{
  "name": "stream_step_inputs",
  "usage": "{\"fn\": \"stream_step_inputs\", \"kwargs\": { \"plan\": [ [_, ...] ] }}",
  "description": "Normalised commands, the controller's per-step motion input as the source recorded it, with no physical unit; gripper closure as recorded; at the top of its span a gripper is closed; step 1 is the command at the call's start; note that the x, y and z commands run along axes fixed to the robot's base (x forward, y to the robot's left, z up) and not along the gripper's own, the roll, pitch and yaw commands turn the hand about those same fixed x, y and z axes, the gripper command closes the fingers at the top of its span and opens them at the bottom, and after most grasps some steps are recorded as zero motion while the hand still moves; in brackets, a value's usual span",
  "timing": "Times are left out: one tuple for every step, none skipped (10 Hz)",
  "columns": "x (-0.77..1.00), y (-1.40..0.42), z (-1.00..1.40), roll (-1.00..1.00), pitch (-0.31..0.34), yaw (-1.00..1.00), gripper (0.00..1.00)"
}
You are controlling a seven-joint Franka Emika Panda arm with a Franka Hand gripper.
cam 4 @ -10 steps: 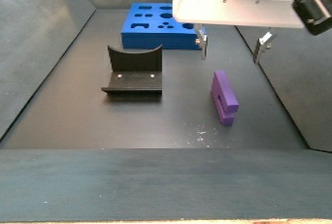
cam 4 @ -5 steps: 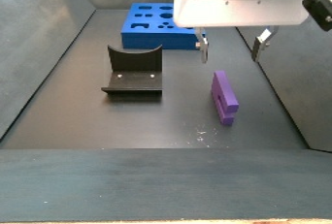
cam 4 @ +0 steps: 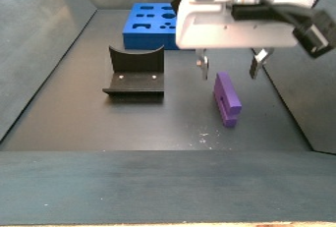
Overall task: Pick up the double-square object. Move up. Rotate the double-square object. Place the double-square object on the fixture. Regrasp the double-square object. Move to above the board. Insert the double-square object.
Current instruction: Rotate the double-square object.
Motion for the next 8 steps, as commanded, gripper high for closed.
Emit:
{"fn": "stream_step_inputs", "kwargs": {
  "plan": [
    [0.05, 0.01, -0.92, -0.04, -0.028, 0.0, 0.0],
    [0.05, 0.01, -0.8, -0.05, -0.024, 0.01, 0.0],
    [0.05, 0.01, -0.65, -0.06, -0.025, 0.02, 0.0],
    [0.05, 0.01, -0.57, -0.06, -0.028, 0.03, 0.0],
    [0.05, 0.0, -0.43, -0.07, -0.034, 0.03, 0.0],
    [0.05, 0.0, -0.32, -0.07, -0.037, 0.03, 0.0],
    [0.05, 0.0, -0.22, -0.07, -0.041, 0.03, 0.0],
    [0.03, 0.0, -0.17, -0.08, -0.03, 0.03, 0.0]
  ]
}}
